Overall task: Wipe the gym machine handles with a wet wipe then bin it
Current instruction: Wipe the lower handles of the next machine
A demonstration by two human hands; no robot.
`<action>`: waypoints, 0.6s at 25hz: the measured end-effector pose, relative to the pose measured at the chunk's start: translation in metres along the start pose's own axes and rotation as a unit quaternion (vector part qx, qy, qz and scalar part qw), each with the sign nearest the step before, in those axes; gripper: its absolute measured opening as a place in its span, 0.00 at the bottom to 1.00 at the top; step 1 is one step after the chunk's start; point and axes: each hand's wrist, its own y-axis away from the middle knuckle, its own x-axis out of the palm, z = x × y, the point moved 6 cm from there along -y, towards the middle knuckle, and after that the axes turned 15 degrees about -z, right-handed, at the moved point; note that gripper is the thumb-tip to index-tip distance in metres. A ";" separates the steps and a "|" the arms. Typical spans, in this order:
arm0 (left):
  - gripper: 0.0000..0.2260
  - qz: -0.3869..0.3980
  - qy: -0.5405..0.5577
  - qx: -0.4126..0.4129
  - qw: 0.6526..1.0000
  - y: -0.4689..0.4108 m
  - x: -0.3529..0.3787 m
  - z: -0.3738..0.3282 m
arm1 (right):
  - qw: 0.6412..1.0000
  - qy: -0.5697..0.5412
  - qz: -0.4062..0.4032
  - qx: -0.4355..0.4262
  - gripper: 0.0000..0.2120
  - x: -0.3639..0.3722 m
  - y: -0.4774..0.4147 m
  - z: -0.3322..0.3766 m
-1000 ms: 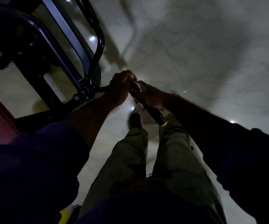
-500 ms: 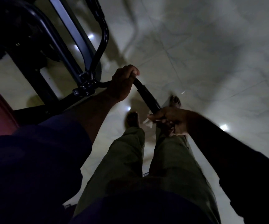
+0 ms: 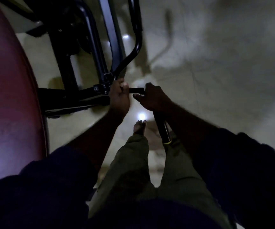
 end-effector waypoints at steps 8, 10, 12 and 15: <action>0.15 -0.072 0.108 -0.191 0.973 0.040 0.007 0.013 | 1.000 -0.007 0.024 0.015 0.21 -0.010 -0.023 0.001; 0.19 -0.089 0.162 -0.264 0.947 0.050 0.017 0.010 | 0.998 0.035 -0.022 -0.050 0.20 -0.019 -0.017 0.007; 0.19 -0.120 0.210 -0.319 0.916 0.048 0.028 0.008 | 0.997 0.029 -0.035 -0.058 0.20 -0.035 -0.022 0.008; 0.24 -0.188 0.252 -0.346 0.884 0.032 0.037 -0.004 | 0.984 0.057 -0.052 -0.164 0.22 -0.070 -0.051 0.055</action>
